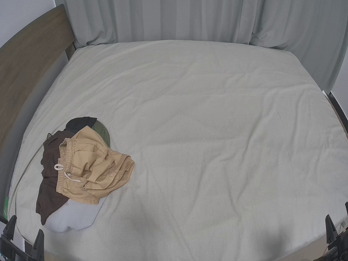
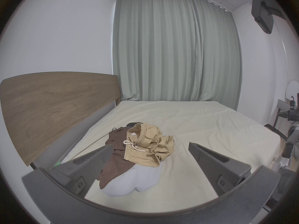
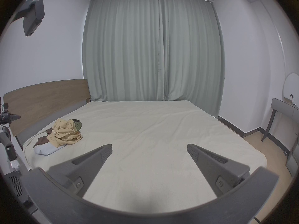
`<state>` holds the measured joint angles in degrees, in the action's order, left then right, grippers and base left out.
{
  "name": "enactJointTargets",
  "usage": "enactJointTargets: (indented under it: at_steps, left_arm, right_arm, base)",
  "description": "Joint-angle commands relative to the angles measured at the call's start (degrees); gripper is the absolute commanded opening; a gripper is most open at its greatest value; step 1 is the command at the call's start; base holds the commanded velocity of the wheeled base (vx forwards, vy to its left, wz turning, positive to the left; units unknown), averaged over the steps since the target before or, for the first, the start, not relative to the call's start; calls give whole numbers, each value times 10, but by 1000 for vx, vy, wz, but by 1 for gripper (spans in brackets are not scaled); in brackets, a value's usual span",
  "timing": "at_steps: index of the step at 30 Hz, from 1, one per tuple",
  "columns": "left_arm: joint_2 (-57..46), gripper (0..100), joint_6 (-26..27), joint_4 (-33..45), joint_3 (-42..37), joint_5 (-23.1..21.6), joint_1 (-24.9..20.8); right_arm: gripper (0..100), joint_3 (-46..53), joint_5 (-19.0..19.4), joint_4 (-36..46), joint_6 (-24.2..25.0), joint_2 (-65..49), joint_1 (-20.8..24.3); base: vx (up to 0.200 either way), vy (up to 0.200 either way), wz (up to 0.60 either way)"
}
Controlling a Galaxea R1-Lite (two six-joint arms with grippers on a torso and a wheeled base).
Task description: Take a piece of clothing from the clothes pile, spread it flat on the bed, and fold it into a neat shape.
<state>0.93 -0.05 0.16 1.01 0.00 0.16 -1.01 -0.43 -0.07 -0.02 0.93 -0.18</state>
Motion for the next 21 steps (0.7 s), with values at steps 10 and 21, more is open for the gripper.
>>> enactJointTargets:
  at_steps: [10,21]
  left_arm:
    - [-9,100,0,-2,-10,1,1]
    - [32,100,-3,-65,73,-4,12]
  right_arm:
    - [100,10,0,0,1,-3,1]
    - [100,10,-2,0,0,-3,1]
  base:
    - [0,0,0]
    - [0,0,0]
